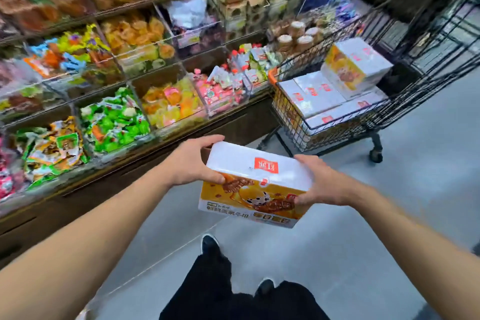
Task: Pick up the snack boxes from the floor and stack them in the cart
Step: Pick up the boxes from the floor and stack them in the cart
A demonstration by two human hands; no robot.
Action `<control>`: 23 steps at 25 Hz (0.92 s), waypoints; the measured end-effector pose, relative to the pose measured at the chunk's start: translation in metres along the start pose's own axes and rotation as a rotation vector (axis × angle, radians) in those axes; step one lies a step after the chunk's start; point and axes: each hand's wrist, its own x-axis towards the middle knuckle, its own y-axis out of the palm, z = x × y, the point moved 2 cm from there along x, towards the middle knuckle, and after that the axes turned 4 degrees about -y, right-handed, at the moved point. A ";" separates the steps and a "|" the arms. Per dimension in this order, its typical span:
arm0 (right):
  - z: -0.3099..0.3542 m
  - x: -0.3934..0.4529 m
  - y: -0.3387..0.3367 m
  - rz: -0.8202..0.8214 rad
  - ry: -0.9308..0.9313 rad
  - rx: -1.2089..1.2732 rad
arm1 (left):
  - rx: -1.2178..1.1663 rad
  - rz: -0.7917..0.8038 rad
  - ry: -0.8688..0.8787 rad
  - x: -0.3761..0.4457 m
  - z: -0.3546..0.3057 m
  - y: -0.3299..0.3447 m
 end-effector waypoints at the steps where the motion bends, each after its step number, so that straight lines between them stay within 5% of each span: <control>1: -0.008 0.007 -0.012 -0.016 0.002 -0.051 | 0.016 0.019 0.020 0.023 -0.011 0.002; 14: -0.097 0.151 -0.197 -0.496 0.252 0.016 | 0.505 0.219 0.459 0.372 -0.155 -0.044; 23: -0.192 0.228 -0.282 -0.650 0.395 -0.085 | 0.784 0.222 0.568 0.562 -0.241 0.014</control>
